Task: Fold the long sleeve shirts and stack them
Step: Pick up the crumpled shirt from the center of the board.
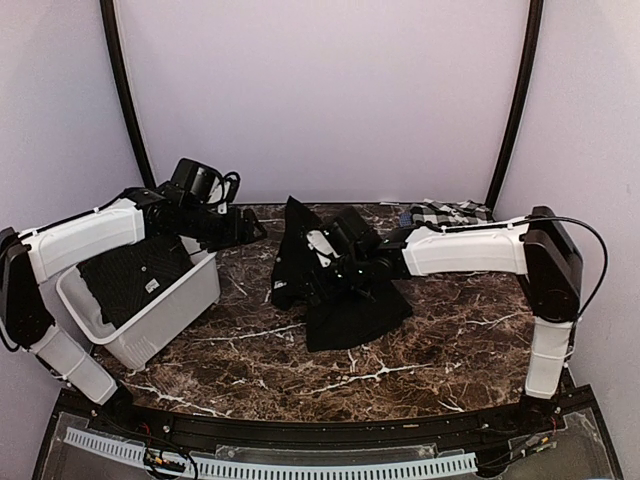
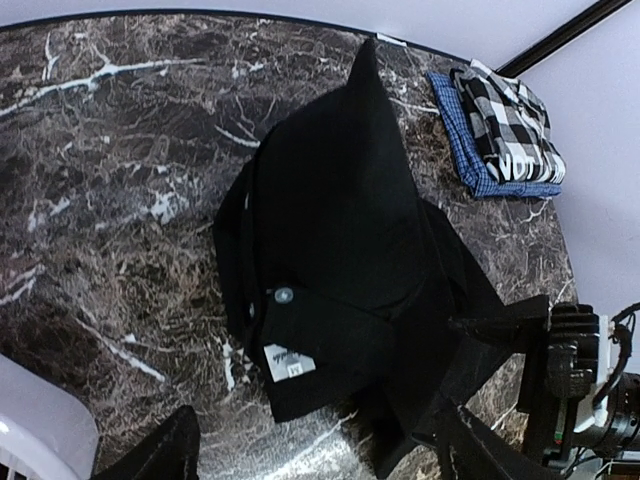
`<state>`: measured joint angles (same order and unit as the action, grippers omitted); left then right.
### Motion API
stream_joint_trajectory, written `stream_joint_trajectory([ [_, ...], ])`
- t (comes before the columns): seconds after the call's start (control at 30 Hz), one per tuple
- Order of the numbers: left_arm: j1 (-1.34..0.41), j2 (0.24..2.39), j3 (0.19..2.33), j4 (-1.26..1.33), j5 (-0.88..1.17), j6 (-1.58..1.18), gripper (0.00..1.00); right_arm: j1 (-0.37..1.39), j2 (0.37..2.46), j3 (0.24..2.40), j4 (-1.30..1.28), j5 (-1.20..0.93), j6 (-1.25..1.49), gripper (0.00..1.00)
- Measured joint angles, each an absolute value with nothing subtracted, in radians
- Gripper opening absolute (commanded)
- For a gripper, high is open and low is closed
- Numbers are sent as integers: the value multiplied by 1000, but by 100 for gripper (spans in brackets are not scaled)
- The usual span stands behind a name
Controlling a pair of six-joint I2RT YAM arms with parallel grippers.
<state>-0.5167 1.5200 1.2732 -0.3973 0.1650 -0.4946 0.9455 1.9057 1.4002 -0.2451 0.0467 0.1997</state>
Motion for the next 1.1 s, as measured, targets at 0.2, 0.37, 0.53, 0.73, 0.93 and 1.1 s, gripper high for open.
stream_joint_trajectory([
  [0.2,-568,1437,1112,-384,151,-510,78,1023,1993,1476,-358,188,203,89],
  [0.37,-627,1434,1023,-377,130,-524,77,1049,2011,1482,-420,249,230,84],
  [0.53,-664,1450,1005,-364,106,-538,77,1055,2046,1503,-473,327,275,70],
  [0.73,-685,1560,1014,-318,99,-546,76,1051,2032,1482,-492,399,327,61],
  [0.93,-701,1664,1039,-295,98,-546,76,1027,1935,1393,-454,392,355,53],
  [1.1,-708,1738,1106,-258,104,-545,76,993,1869,1342,-398,364,379,52],
])
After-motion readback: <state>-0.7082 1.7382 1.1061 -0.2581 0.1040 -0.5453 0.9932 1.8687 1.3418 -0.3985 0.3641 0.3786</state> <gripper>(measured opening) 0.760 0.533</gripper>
